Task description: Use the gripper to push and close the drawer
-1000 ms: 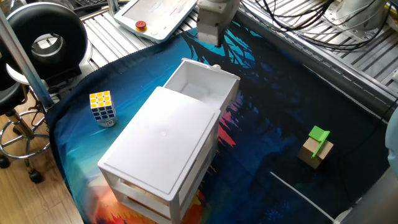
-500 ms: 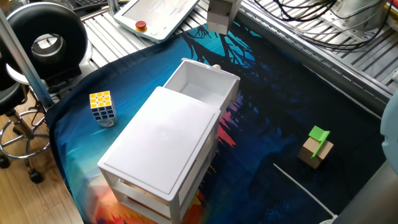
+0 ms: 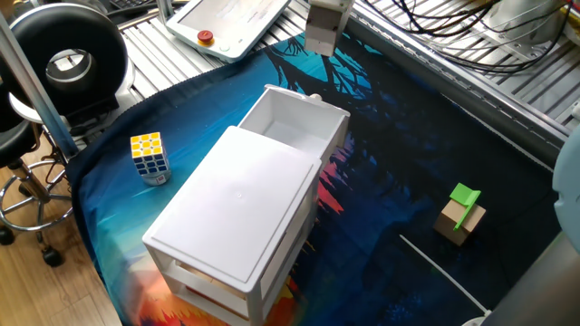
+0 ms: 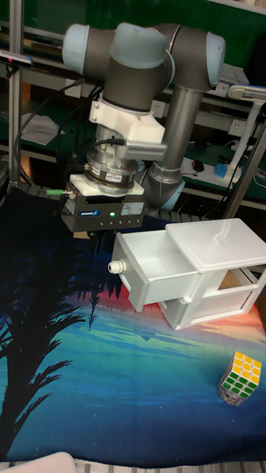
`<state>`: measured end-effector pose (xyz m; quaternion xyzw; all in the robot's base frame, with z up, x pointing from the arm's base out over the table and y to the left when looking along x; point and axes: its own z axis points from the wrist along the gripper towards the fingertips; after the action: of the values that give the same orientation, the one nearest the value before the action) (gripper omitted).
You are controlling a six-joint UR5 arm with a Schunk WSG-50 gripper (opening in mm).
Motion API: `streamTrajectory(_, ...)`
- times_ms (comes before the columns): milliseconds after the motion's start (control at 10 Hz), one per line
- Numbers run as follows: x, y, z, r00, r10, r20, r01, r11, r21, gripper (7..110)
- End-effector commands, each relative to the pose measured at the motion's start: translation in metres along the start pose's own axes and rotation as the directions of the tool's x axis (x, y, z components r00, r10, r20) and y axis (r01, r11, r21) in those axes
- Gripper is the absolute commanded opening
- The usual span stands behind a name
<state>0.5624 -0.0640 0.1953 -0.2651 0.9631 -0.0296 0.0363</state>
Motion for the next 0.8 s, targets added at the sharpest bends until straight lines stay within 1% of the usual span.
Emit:
streamTrajectory(0,0.007,0.021,0.009,1.0,-0.008,-0.013,0.007,0.997,-0.076,7)
streamTrajectory(200,0.004,0.028,0.013,1.0,0.02,0.016,-0.018,0.995,-0.093,7)
streamTrajectory(300,0.004,0.031,0.013,0.999,0.038,0.023,-0.035,0.995,-0.098,7)
streamTrajectory(400,0.005,0.033,0.013,0.998,0.051,0.028,-0.048,0.994,-0.095,7)
streamTrajectory(500,0.005,0.034,0.014,0.997,0.063,0.034,-0.06,0.995,-0.085,7)
streamTrajectory(700,0.005,0.035,0.021,0.994,0.09,0.058,-0.087,0.995,-0.049,7)
